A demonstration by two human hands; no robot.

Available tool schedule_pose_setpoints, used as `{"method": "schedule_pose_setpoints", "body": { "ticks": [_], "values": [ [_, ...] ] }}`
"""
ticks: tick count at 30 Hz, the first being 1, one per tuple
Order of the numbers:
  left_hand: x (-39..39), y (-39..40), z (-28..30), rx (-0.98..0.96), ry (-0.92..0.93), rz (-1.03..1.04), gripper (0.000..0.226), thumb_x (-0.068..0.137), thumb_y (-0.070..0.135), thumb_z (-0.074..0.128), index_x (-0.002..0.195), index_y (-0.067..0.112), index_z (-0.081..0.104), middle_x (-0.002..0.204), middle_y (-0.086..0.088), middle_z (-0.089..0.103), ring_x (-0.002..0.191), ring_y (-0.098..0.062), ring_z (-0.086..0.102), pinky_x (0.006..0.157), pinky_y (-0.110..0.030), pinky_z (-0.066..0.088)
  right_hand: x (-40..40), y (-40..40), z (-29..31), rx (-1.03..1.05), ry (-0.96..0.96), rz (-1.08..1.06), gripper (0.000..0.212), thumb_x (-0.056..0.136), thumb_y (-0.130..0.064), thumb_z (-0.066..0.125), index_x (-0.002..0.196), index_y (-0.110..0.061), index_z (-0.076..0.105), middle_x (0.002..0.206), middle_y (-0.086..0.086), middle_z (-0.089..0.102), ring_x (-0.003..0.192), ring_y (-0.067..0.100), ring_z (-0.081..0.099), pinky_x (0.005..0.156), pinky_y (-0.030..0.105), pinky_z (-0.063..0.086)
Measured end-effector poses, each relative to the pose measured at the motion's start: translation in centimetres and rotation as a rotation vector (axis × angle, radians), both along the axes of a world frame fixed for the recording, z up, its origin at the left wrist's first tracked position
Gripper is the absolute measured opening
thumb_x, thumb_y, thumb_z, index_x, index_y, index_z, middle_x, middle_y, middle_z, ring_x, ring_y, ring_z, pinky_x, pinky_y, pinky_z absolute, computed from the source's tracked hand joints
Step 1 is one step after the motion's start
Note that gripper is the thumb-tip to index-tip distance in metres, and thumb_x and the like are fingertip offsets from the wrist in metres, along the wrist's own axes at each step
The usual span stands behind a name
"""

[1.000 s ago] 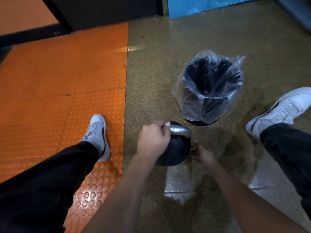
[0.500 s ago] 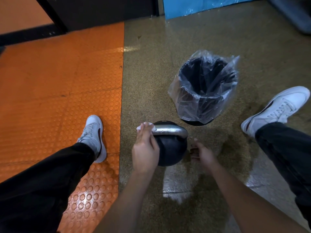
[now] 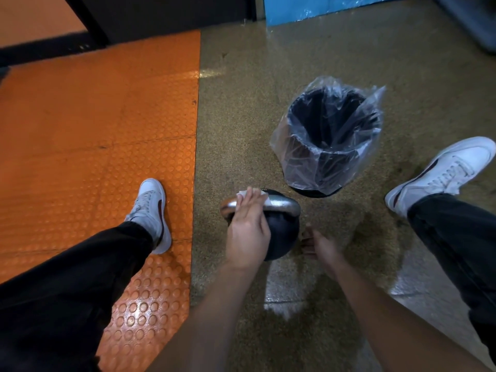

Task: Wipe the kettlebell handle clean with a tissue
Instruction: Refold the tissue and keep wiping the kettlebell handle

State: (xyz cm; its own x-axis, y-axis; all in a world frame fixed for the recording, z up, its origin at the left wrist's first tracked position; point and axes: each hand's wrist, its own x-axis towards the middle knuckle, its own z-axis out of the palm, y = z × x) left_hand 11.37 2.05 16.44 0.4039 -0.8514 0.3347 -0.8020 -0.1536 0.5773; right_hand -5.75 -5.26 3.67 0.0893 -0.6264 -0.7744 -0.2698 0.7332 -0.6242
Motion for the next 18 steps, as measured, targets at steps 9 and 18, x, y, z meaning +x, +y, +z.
{"method": "schedule_pose_setpoints", "body": {
  "ticks": [9,18],
  "values": [
    [1.3,-0.2,-0.5,0.009,0.019,0.069,0.042,0.091,-0.010,0.057,0.130,0.004,0.064,0.141,-0.011,0.057,0.138,-0.022,0.047,0.119,-0.028,0.029,0.1,0.3,1.0,-0.031,-0.032,0.026,0.041,0.100,-0.053,0.048,0.105,-0.018,0.070,0.097,0.008,0.074,0.094,0.027,0.069,0.093,0.046,0.053],
    [2.2,0.1,-0.8,0.033,0.005,0.096,0.048,0.087,-0.013,0.056,0.133,0.003,0.061,0.141,-0.012,0.057,0.138,-0.023,0.046,0.118,-0.039,0.034,-0.2,-0.2,0.3,-0.032,-0.022,-0.020,0.052,0.087,-0.065,0.056,0.106,-0.019,0.073,0.099,0.010,0.075,0.093,0.029,0.071,0.092,0.048,0.055]
  ]
}}
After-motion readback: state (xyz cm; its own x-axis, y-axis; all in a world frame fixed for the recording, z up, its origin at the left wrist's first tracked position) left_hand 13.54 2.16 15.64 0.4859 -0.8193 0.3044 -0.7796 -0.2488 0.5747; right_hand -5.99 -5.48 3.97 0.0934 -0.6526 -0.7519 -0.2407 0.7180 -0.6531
